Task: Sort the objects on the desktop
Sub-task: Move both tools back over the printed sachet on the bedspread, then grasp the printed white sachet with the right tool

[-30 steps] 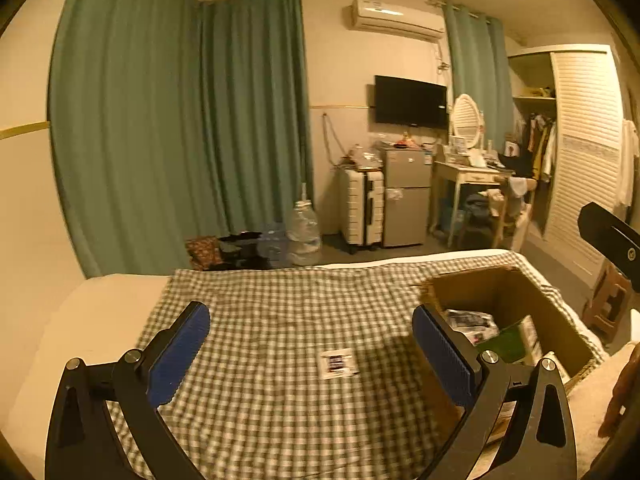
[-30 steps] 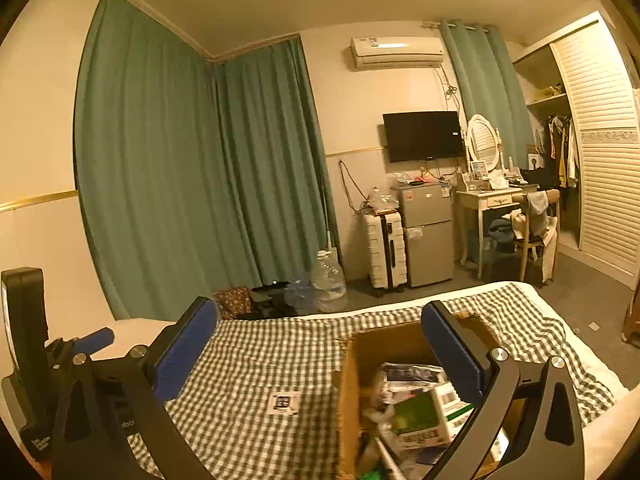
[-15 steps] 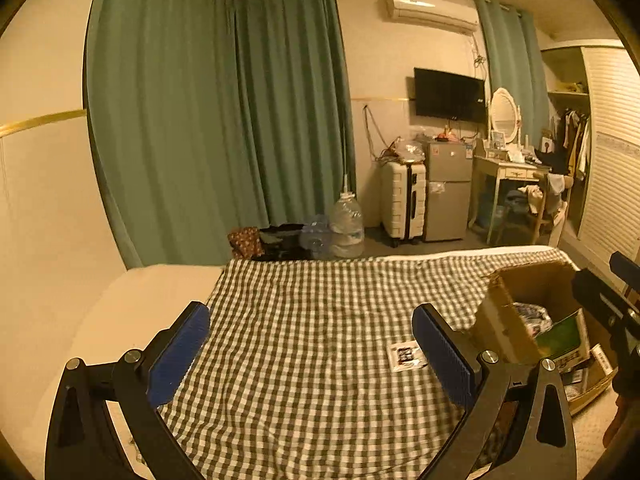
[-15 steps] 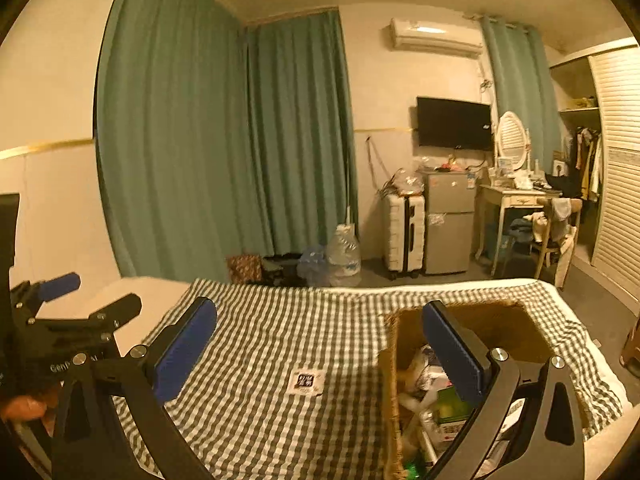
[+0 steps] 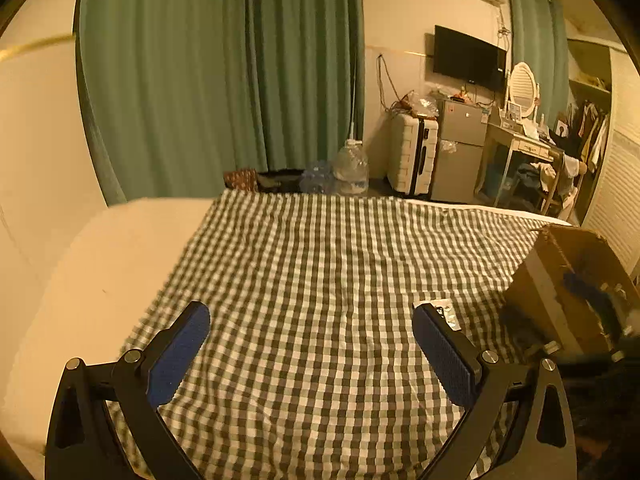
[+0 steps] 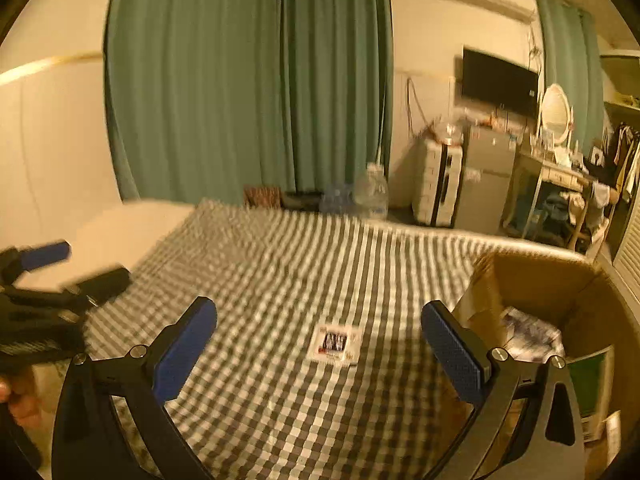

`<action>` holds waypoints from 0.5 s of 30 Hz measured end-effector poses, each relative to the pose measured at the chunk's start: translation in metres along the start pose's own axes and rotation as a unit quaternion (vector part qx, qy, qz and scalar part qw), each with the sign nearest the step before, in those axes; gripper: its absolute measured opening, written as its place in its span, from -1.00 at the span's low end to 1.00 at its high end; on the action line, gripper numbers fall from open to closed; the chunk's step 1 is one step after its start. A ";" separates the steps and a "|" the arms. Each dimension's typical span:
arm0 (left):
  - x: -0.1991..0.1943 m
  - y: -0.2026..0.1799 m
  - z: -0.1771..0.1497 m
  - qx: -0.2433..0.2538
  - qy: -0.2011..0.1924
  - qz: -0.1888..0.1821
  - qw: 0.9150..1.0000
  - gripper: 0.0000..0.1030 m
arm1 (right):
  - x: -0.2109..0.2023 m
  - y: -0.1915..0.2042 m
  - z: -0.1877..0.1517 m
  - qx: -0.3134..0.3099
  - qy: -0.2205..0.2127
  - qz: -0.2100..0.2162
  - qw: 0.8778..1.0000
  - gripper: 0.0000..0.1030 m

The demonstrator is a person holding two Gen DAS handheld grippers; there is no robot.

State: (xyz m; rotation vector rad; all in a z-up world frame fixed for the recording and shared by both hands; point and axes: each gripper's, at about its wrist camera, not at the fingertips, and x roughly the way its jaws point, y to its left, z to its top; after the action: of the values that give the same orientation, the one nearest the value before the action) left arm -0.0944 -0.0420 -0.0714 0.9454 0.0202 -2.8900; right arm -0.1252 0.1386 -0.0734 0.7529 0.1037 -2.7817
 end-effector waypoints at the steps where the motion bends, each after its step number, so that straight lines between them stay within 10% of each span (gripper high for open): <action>1: 0.009 0.002 -0.001 -0.005 0.004 0.000 1.000 1.00 | 0.016 0.001 -0.007 0.000 0.016 -0.001 1.000 0.99; 15: 0.124 0.012 -0.034 -0.012 0.103 -0.009 0.995 0.93 | 0.155 -0.016 -0.047 0.024 0.134 -0.023 0.990 0.99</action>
State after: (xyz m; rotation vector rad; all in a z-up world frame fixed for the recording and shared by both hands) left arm -0.1723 -0.0636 -0.1719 1.2417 0.0788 -2.7882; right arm -0.2353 0.1249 -0.1925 1.1481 0.1068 -2.7181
